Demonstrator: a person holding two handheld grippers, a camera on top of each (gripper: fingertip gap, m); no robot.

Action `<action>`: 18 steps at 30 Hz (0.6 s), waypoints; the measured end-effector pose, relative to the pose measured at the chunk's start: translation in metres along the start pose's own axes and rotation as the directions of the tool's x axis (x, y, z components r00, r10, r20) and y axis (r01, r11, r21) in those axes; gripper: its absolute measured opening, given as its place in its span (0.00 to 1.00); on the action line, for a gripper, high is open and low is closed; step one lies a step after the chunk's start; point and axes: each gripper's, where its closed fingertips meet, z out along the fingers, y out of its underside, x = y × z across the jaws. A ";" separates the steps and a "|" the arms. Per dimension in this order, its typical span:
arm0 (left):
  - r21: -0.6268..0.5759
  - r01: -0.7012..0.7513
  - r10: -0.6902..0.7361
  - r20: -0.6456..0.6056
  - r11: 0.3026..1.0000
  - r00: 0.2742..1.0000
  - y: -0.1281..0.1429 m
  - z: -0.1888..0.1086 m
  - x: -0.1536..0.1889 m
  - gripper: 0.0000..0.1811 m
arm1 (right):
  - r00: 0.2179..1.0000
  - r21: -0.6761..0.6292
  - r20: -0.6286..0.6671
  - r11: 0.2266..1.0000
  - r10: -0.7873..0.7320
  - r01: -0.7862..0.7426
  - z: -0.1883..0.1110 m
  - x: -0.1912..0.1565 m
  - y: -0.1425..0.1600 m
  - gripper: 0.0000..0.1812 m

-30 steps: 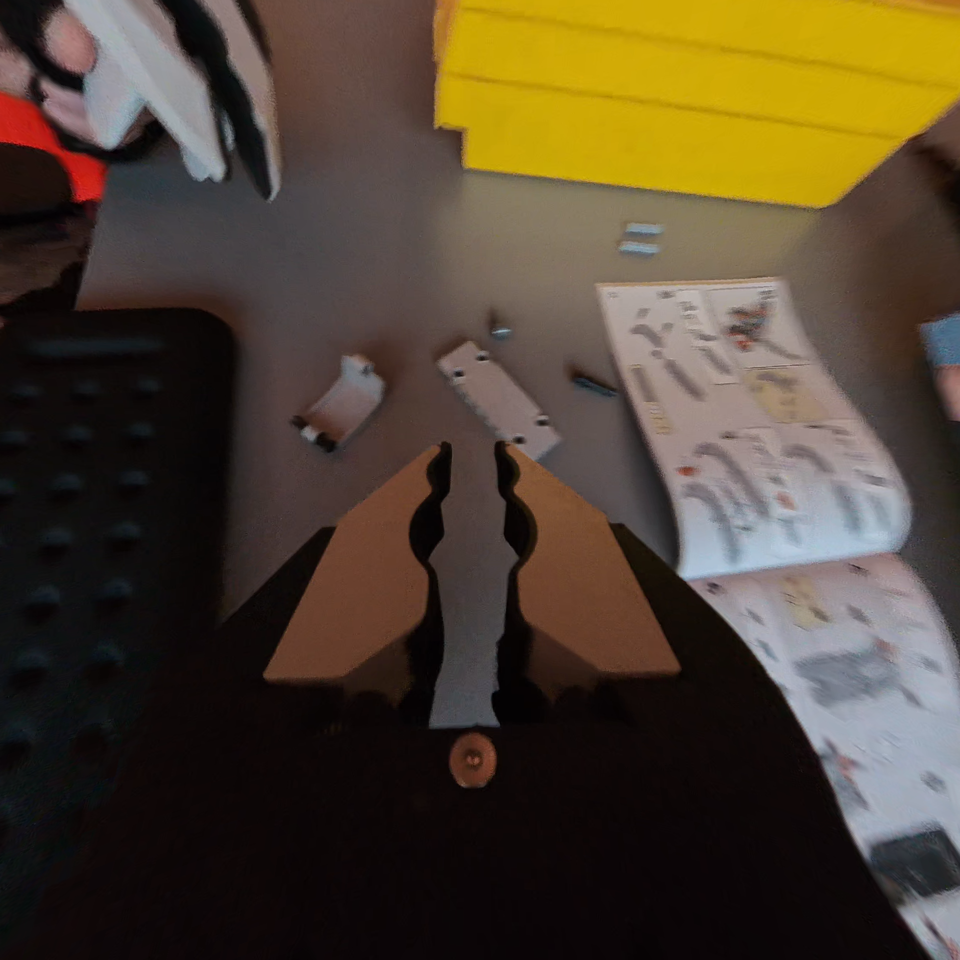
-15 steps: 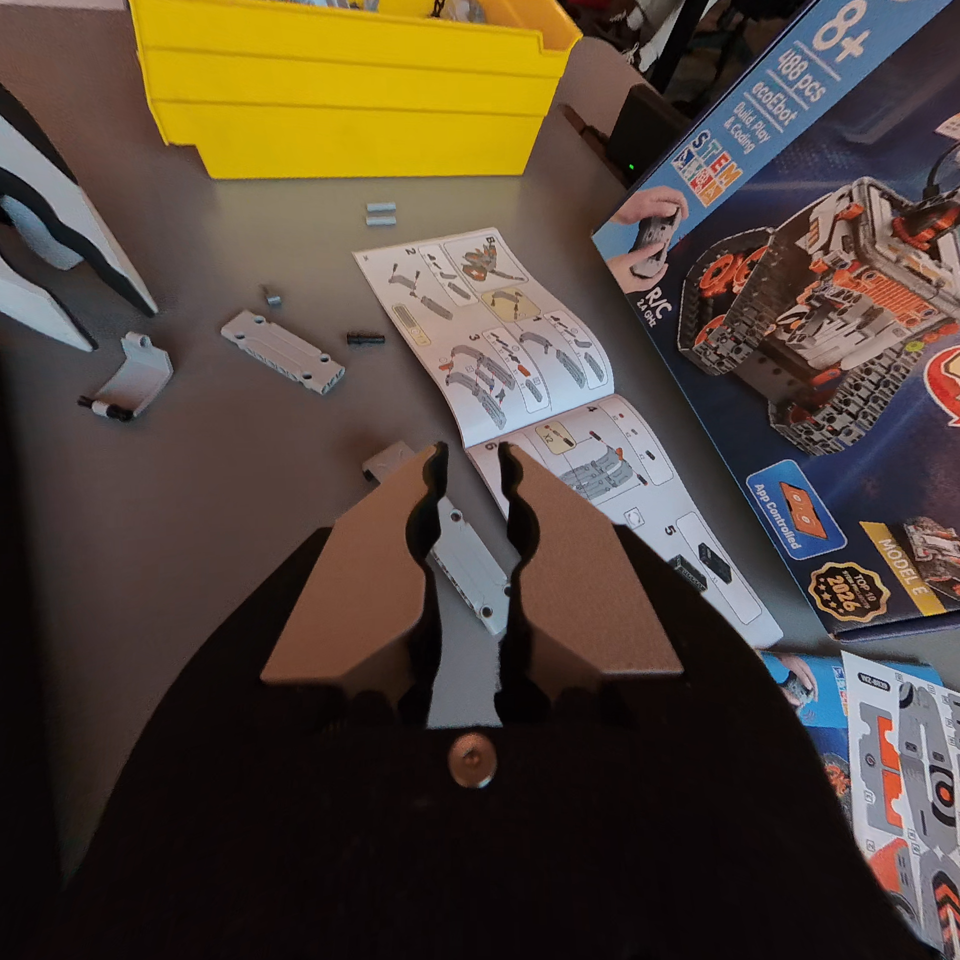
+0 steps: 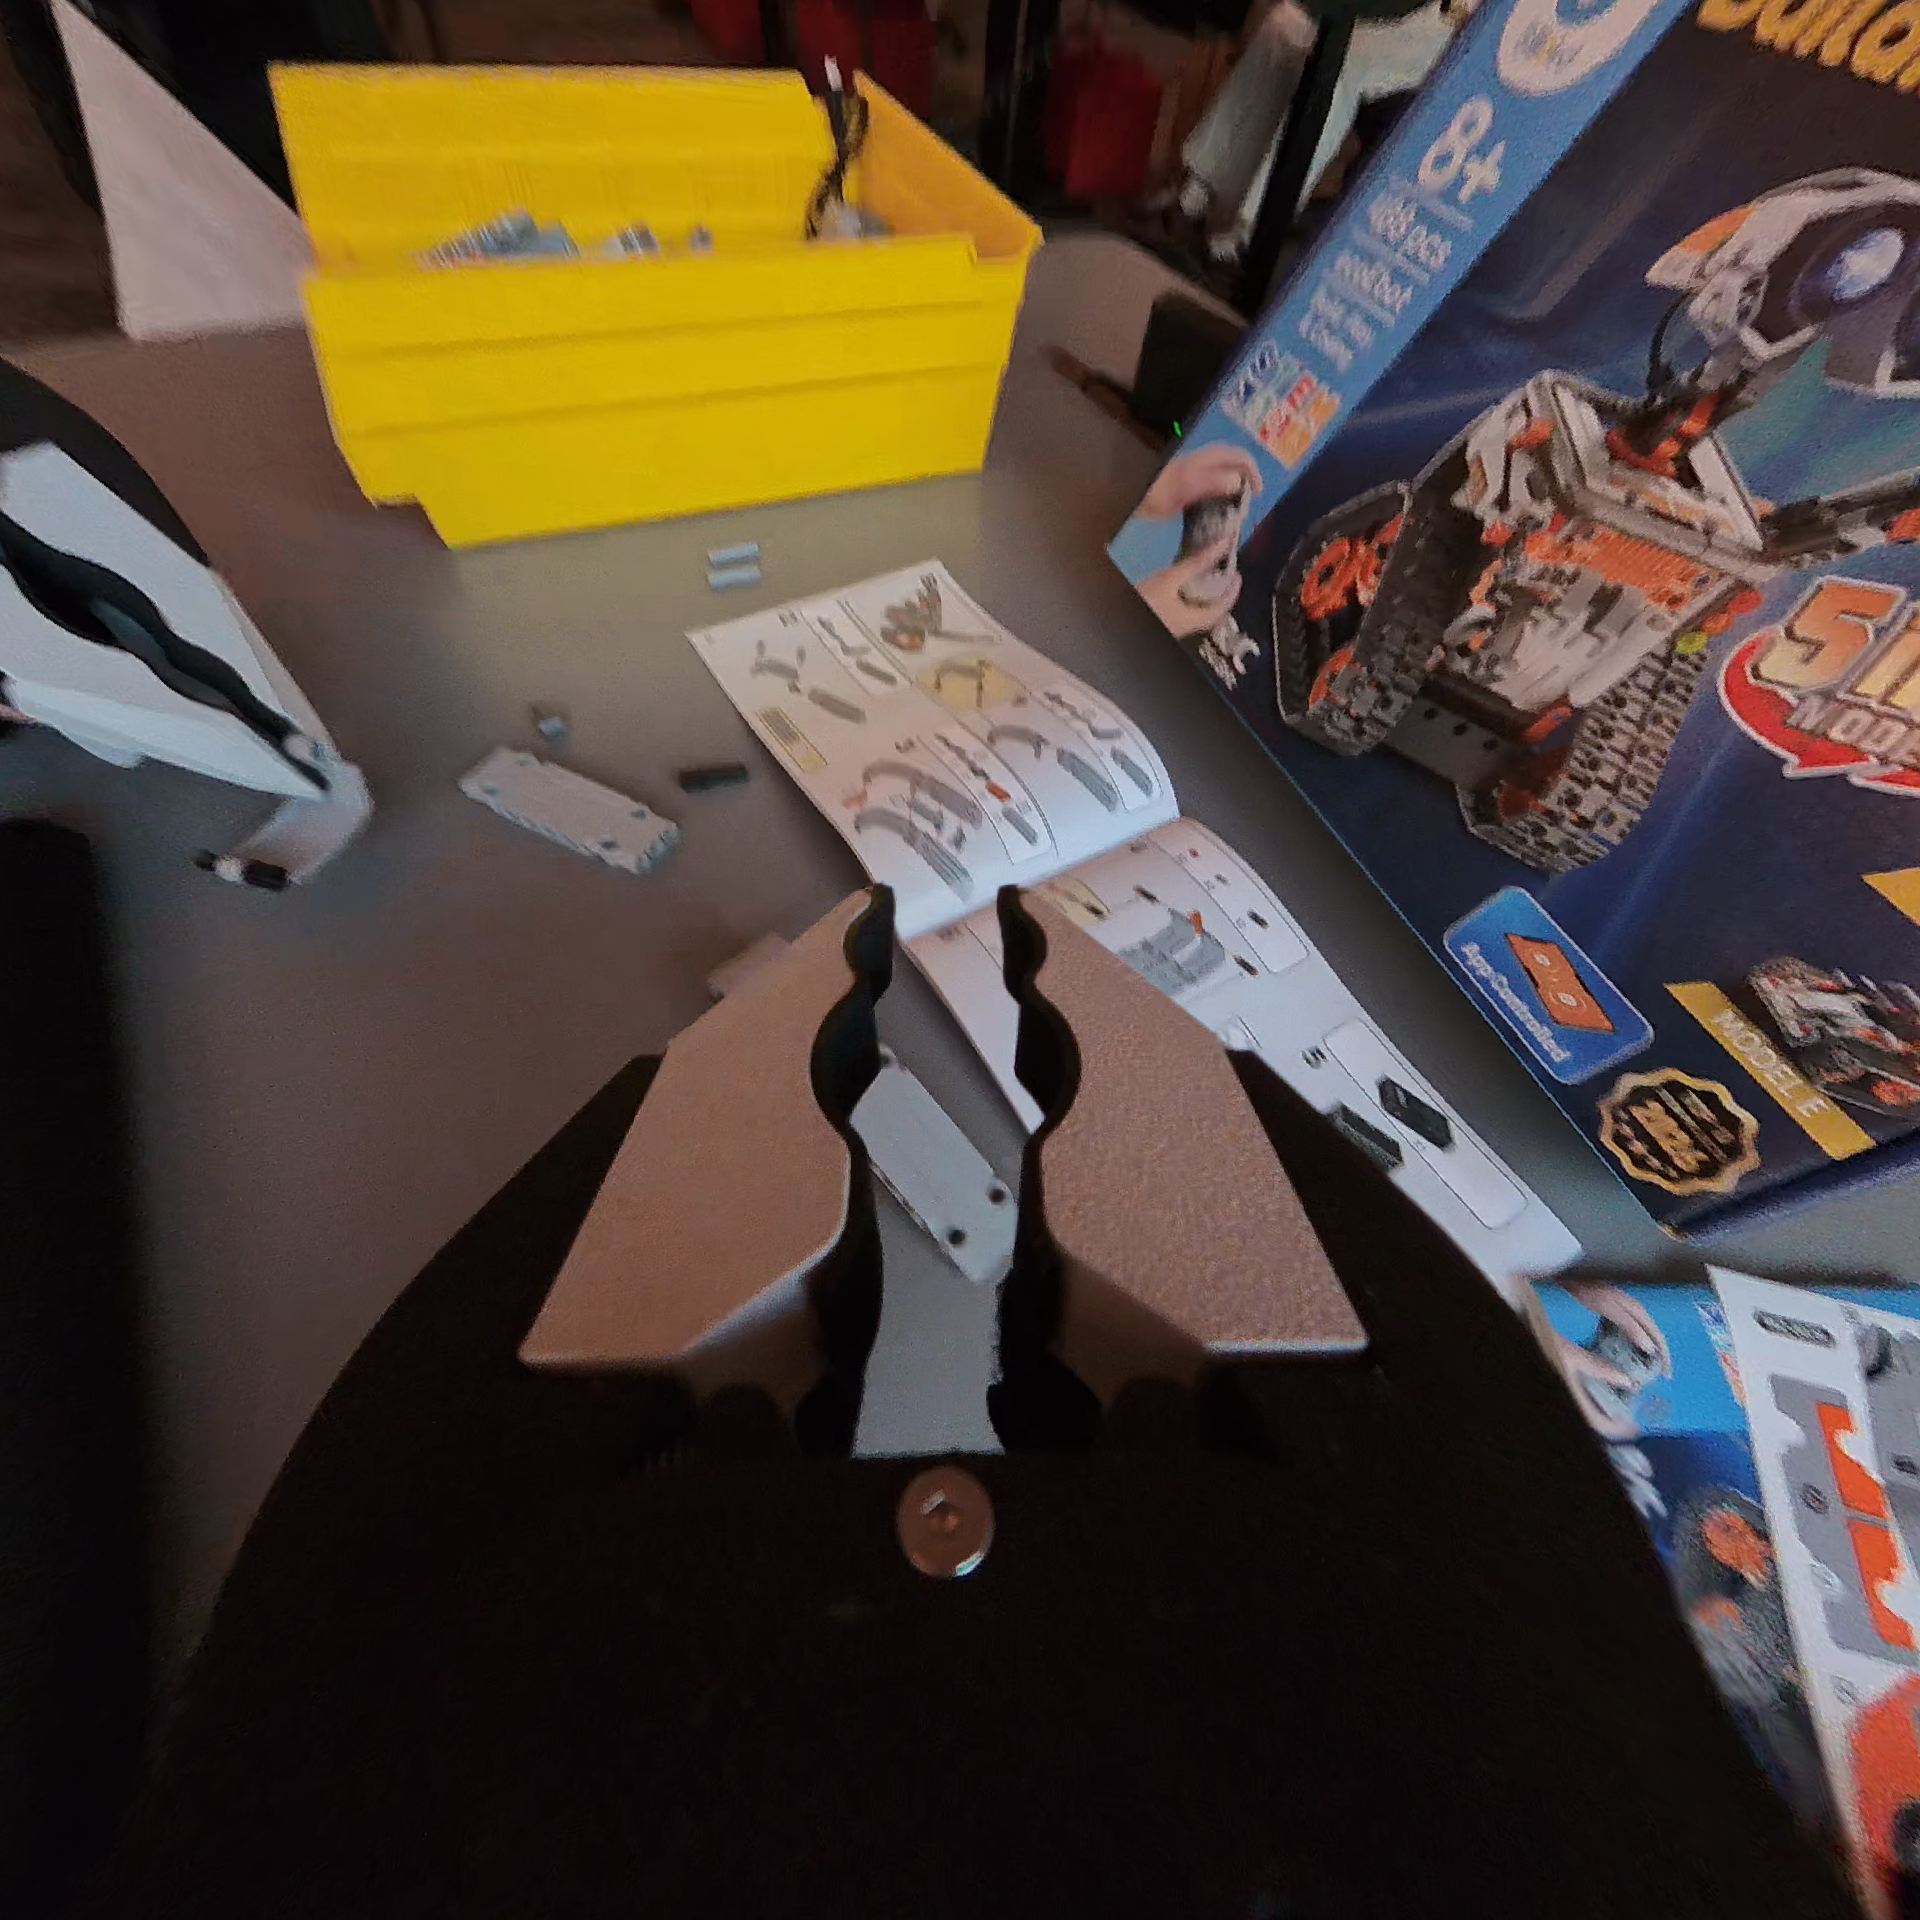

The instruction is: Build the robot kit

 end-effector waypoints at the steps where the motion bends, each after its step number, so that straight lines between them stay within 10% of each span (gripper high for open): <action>1: 0.016 -0.024 0.023 0.034 1.000 0.999 -0.004 -0.004 -0.003 0.01 | 0.999 0.052 0.030 0.998 0.022 -0.024 0.001 -0.007 -0.009 0.10; 8: 0.057 -0.222 0.192 0.327 0.973 0.925 -0.023 -0.032 -0.026 0.01 | 0.891 0.137 0.426 0.962 0.157 -0.235 0.034 -0.131 -0.047 0.20; 18: -0.096 -0.343 0.349 0.434 0.935 0.831 -0.014 -0.039 -0.018 0.01 | 0.946 -0.057 0.317 0.997 0.070 -0.055 0.082 -0.202 0.000 0.28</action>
